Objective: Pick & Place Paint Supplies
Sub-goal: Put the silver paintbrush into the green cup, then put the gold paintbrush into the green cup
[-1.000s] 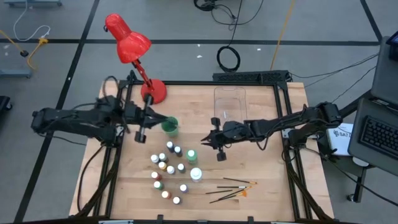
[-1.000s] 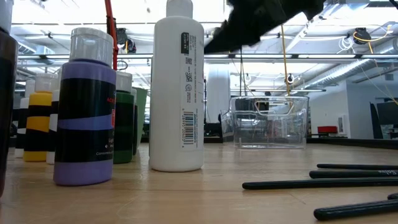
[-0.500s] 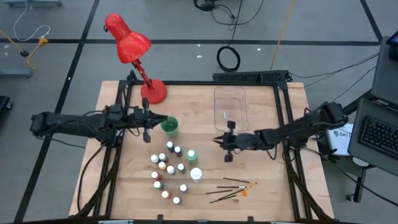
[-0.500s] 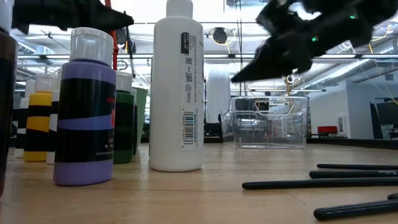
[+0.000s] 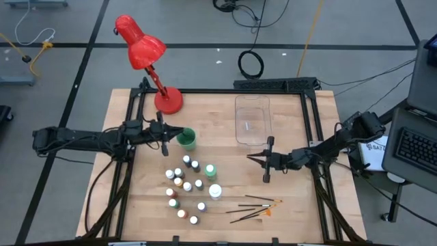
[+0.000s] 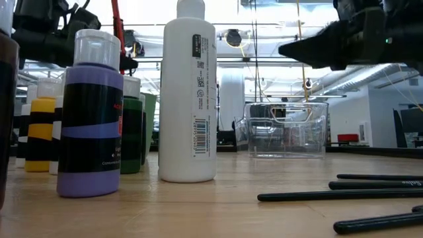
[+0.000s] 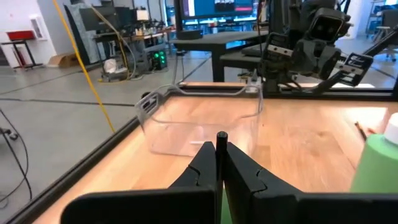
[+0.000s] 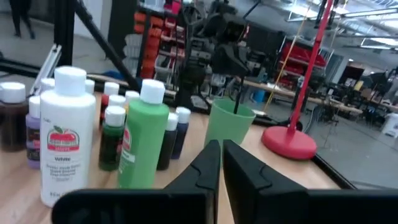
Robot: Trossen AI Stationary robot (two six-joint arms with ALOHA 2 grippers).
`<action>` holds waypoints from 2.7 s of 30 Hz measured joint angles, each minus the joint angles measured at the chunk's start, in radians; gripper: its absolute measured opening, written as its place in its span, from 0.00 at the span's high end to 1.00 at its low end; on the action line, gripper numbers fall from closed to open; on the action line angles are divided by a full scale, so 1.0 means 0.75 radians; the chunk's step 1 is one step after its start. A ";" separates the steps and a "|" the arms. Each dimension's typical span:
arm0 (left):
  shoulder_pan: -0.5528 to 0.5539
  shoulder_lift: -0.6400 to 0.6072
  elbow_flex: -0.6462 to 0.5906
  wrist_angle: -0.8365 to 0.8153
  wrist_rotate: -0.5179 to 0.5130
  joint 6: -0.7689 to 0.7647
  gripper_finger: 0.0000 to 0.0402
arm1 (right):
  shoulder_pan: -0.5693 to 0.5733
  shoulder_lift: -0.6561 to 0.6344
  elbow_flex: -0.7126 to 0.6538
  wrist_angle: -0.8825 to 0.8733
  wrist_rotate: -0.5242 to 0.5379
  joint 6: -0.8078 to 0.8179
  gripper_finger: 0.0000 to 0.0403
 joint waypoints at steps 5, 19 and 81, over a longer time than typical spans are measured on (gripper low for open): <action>0.006 0.001 -0.022 -0.004 0.010 -0.020 1.00 | 0.002 0.002 -0.005 -0.064 -0.004 0.004 0.97; 0.006 0.087 -0.047 -0.019 -0.001 -0.001 0.94 | 0.002 0.002 -0.005 -0.068 -0.005 0.004 0.97; -0.086 -0.254 -0.170 -0.230 -0.023 0.303 0.96 | 0.071 -0.441 0.574 -1.787 -0.010 0.761 1.00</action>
